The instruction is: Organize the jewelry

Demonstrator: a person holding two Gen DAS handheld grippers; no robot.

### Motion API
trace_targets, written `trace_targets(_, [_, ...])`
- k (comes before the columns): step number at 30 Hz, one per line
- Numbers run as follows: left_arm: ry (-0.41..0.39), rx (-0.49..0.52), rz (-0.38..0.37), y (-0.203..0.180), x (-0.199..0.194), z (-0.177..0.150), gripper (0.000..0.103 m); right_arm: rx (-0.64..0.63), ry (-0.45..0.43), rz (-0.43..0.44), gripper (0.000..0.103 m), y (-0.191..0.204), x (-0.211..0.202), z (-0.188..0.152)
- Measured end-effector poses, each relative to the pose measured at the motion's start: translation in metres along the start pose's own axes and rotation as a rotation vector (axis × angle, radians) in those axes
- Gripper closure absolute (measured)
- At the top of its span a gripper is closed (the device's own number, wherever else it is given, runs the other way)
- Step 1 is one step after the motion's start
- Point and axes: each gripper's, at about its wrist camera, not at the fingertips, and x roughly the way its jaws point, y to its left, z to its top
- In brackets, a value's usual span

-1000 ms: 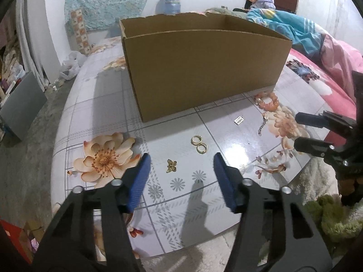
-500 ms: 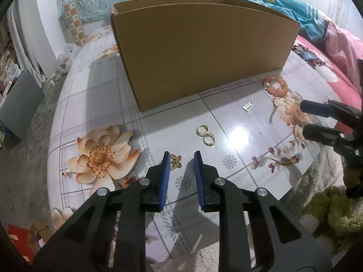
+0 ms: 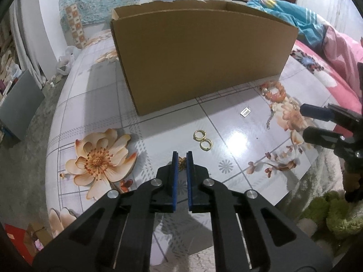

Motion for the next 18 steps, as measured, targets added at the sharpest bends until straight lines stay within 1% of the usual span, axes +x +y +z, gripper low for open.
trace_targets(9, [-0.076,-0.062,-0.016,0.016,-0.023,-0.002,0.097,-0.035,0.001,0.015,0.044,0.015,0.004,0.008])
trace_targets(14, [-0.095,-0.093,-0.019,0.025,-0.023,-0.004,0.097,-0.084,0.01,0.045,0.054,0.036,0.018,0.021])
trace_targets(16, [-0.1,-0.11,-0.028,0.028,-0.022,-0.005,0.097,-0.123,0.03,0.043,0.06,0.049,0.03,0.027])
trace_targets(18, [-0.107,-0.124,-0.038,0.03,-0.02,-0.008,0.097,-0.147,0.06,0.042,0.064,0.061,0.045,0.031])
